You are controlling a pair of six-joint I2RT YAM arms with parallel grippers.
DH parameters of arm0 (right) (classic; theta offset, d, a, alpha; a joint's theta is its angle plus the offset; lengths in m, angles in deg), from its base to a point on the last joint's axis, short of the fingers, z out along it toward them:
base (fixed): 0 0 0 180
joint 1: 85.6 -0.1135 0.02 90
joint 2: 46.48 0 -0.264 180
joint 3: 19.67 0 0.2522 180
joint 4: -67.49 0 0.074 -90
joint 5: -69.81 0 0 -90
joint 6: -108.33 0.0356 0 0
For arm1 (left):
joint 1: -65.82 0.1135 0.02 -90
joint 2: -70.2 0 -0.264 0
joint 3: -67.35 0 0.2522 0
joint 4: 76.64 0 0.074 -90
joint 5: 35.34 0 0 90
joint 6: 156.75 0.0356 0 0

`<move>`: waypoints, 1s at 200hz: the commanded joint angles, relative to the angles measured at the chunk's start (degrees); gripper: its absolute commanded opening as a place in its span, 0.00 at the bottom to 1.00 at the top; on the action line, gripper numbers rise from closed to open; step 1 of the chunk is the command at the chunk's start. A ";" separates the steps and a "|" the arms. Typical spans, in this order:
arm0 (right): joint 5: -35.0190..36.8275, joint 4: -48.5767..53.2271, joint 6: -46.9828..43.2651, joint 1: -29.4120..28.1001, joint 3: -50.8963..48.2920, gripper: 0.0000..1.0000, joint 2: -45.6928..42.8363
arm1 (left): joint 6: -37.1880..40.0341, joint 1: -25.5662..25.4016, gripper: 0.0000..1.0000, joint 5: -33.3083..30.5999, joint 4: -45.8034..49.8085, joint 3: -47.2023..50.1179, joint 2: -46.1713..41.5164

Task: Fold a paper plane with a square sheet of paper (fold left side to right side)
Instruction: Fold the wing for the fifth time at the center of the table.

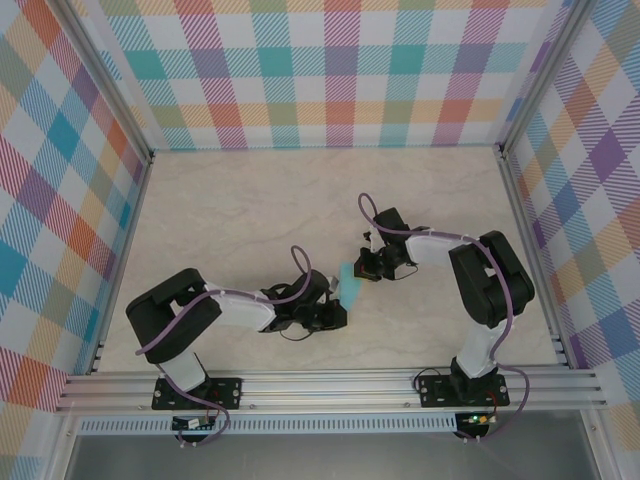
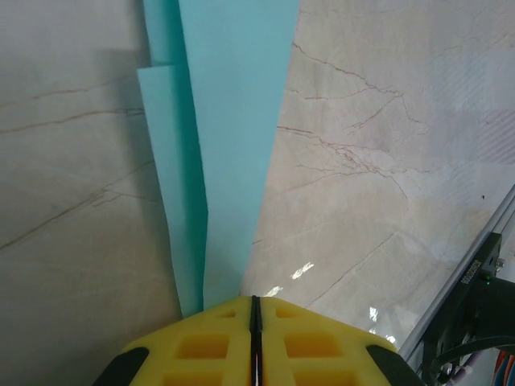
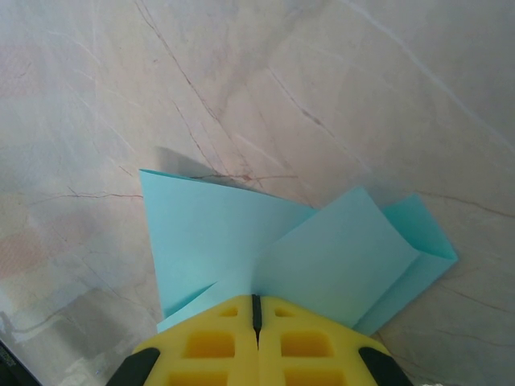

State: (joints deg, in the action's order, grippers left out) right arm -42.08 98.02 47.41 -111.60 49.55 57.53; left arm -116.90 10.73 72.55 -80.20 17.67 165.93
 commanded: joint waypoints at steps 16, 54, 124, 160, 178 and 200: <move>7.78 4.90 -1.68 0.21 -0.89 0.02 3.74 | -1.34 -0.72 0.09 0.81 3.99 5.29 -2.65; 7.91 5.24 -1.75 0.19 -0.53 0.02 4.10 | -1.17 -1.16 0.09 1.05 5.03 7.18 -5.00; 7.39 5.40 -1.66 0.17 -0.48 0.02 4.01 | 2.76 2.11 0.10 1.00 11.97 2.08 -13.91; 7.39 5.40 -1.75 0.20 -0.53 0.02 4.02 | 5.84 2.97 0.10 4.81 12.16 -4.98 -10.29; 7.35 5.43 -1.76 0.24 -0.44 0.02 4.13 | 6.24 2.97 0.09 6.35 10.22 -7.30 -6.02; 7.28 5.79 -1.86 0.17 -0.35 0.02 3.95 | 6.91 2.95 0.08 6.72 8.88 -9.30 -1.13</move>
State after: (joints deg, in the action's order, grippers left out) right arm -42.10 99.34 46.58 -111.60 50.45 57.98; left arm -112.14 13.37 77.05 -70.96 10.00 160.02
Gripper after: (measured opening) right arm 0.044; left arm 0.084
